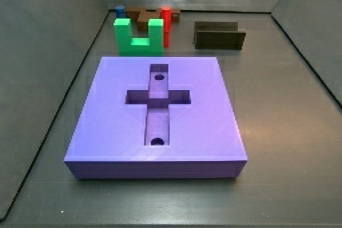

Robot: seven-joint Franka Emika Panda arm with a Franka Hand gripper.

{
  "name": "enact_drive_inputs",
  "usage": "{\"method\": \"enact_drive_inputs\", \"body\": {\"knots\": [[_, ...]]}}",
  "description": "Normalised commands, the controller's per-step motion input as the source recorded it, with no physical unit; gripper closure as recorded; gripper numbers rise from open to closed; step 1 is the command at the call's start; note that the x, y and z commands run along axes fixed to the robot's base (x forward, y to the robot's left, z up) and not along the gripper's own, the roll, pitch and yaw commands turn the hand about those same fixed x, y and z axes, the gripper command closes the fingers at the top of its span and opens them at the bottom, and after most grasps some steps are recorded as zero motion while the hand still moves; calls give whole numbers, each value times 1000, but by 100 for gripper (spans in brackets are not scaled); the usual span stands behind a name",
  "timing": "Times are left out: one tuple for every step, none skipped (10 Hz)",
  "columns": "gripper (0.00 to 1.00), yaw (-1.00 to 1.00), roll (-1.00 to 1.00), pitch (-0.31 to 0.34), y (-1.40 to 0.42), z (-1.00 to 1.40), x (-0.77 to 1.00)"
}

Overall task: Pick up the green object. Move up. Move to above the board. Insert the green object.
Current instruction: Pick up the green object.

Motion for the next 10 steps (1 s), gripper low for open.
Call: {"method": "enact_drive_inputs", "body": {"knots": [[0, 0, -19, 0, 0, 0, 0], [0, 0, -23, 0, 0, -20, 0], [0, 0, -110, -39, -106, -114, 0], [0, 194, 0, -119, -929, -23, -363], [0, 106, -126, -54, -951, -151, 0], [0, 66, -56, -29, -1000, -260, 0], [0, 43, -31, -27, -1000, -254, 0], [0, 0, 0, -19, -1000, -394, 0], [0, 0, 0, -53, -1000, -480, 0], [0, 0, 0, -74, -1000, -520, -20]]}}
